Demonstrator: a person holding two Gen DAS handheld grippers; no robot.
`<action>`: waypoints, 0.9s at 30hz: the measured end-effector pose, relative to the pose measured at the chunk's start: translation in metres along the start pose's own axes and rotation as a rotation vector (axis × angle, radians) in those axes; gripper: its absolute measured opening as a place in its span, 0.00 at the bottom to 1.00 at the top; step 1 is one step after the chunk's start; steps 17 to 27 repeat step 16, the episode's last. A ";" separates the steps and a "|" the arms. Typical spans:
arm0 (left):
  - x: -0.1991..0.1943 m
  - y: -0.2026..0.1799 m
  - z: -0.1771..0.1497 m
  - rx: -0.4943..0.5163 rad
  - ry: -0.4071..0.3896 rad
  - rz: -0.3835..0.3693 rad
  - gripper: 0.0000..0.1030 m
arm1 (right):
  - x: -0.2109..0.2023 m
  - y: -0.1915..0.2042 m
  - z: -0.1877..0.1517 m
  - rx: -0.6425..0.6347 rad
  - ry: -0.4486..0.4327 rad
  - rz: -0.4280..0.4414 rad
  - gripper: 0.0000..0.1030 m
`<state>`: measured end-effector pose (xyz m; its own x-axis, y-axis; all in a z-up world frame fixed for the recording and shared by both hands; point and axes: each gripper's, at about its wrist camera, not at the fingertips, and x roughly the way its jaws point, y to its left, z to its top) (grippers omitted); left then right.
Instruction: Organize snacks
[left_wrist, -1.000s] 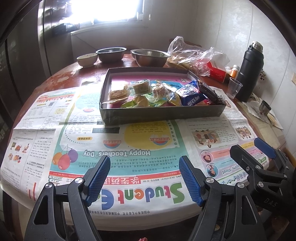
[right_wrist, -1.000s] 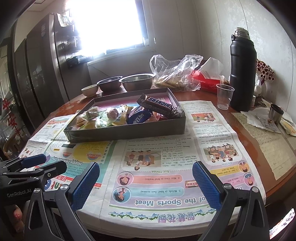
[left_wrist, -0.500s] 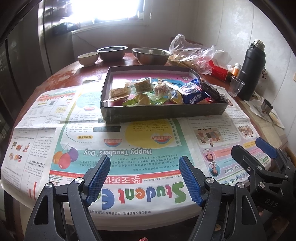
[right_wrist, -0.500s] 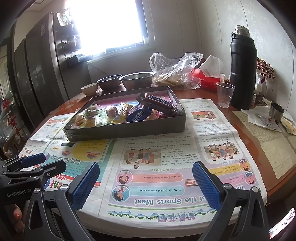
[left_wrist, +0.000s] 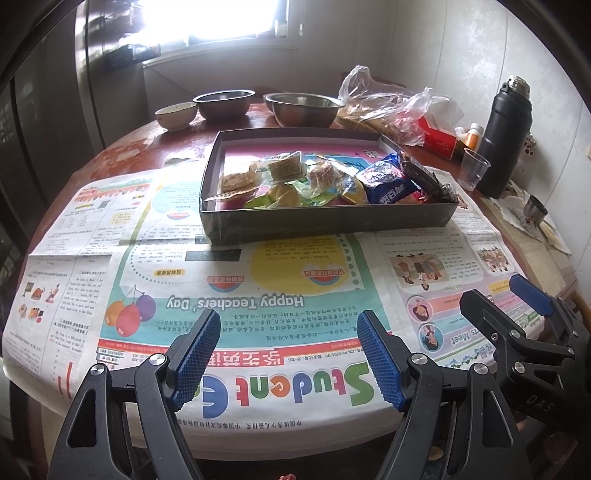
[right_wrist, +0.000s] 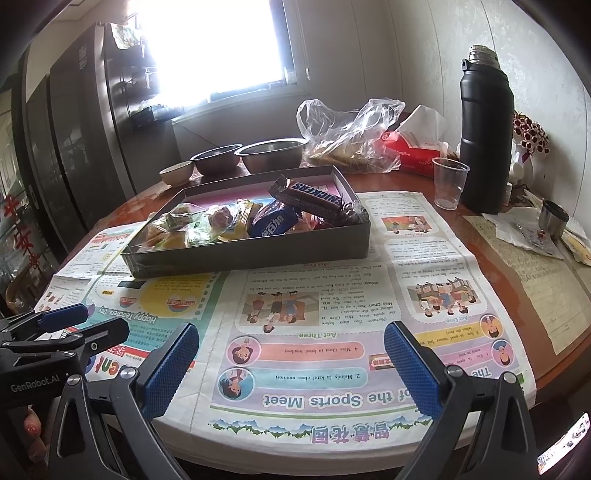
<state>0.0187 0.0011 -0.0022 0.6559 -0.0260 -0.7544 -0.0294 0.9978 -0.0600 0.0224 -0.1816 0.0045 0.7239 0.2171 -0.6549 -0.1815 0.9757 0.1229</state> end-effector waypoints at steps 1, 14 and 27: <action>0.000 0.000 0.000 0.000 0.001 0.001 0.76 | 0.000 0.000 0.000 0.000 0.002 0.000 0.98; 0.005 0.007 0.004 -0.023 -0.015 -0.003 0.76 | 0.007 -0.001 -0.001 -0.001 0.017 -0.002 0.98; 0.006 0.016 0.008 -0.038 -0.024 0.011 0.76 | 0.010 -0.003 0.000 0.002 0.026 0.000 0.98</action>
